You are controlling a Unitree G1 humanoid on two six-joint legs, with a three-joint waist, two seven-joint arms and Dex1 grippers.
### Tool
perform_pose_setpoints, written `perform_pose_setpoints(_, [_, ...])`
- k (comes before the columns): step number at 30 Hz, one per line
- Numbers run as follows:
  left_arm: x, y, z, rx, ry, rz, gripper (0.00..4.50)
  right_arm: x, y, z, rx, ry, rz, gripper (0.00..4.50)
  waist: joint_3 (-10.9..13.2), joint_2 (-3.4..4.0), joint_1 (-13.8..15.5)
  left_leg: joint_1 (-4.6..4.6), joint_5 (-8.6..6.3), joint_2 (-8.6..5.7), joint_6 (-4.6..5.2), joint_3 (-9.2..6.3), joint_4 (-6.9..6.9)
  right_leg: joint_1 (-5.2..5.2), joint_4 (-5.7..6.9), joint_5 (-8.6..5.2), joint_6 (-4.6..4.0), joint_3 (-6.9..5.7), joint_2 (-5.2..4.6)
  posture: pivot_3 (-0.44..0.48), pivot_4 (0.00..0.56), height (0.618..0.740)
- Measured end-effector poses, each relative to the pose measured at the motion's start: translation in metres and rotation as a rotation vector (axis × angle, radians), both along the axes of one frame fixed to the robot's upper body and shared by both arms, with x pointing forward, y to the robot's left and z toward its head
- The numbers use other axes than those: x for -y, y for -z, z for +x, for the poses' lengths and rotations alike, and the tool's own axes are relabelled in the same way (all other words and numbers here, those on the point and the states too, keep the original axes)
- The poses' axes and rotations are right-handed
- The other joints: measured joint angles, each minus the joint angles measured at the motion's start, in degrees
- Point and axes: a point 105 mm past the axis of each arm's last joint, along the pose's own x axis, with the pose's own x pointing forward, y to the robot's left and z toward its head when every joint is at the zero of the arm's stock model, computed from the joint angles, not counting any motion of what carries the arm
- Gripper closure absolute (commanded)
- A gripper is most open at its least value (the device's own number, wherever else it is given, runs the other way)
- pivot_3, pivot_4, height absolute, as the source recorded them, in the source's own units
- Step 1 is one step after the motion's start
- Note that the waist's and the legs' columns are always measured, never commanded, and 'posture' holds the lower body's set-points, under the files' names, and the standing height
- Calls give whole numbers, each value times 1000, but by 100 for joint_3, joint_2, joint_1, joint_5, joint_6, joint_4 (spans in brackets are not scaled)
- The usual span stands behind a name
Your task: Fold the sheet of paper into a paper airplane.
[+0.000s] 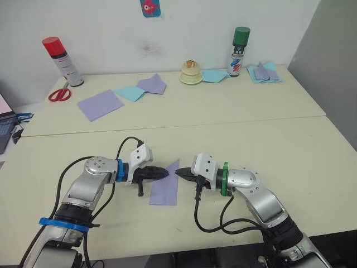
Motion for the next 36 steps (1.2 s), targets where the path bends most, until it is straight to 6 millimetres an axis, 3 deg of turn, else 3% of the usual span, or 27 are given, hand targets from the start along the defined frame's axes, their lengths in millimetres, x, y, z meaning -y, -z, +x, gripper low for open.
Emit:
perform_pose_setpoints(5, [-3,-8,1,19,-1,-16,4468,6,-8,-4,13,3,-9,4500,27,-13,3,-2,-11,1,19,-2,0,-4,5,0,0,-4,-1,0,150,740])
perform_pose_setpoints(12, [-32,-43,4,90,-20,-11,4468,22,-24,-16,33,9,-25,4500,86,-34,4,-3,-9,1,16,0,1,-5,4,0,0,-4,-1,0,150,740])
perform_pose_setpoints(16, [-45,-52,1,180,40,82,3457,35,-32,-24,32,21,-54,4500,93,-35,11,-6,-9,1,15,0,1,-6,2,0,0,-5,-3,0,150,740])
perform_pose_setpoints(19, [-43,-51,-4,213,127,121,2526,42,-33,-31,-3,15,-85,4500,94,-36,17,-9,-10,0,17,0,3,-5,1,1,0,-6,-4,0,150,740])
perform_pose_setpoints(22, [-41,-47,-11,217,222,159,1557,51,-38,-35,-35,19,-103,3909,97,-39,15,-11,-12,1,20,1,4,-5,2,1,0,-7,-4,0,150,740])
perform_pose_setpoints(27, [-37,-53,-8,299,338,215,11,57,-51,-36,-61,13,-101,2118,102,-42,16,-16,-12,2,21,0,9,-6,3,1,0,-12,-3,0,150,740])
perform_pose_setpoints(29, [-33,-53,-5,353,392,250,0,57,-54,-36,-67,12,-101,1458,102,-43,16,-19,-12,1,20,1,12,-7,2,1,0,-12,-4,0,150,740])
perform_pose_setpoints(36, [-6,-40,-2,491,608,290,0,56,-52,-39,-104,20,-108,1458,103,-44,11,-43,-6,1,10,2,29,-17,2,4,1,-19,-5,0,150,740])
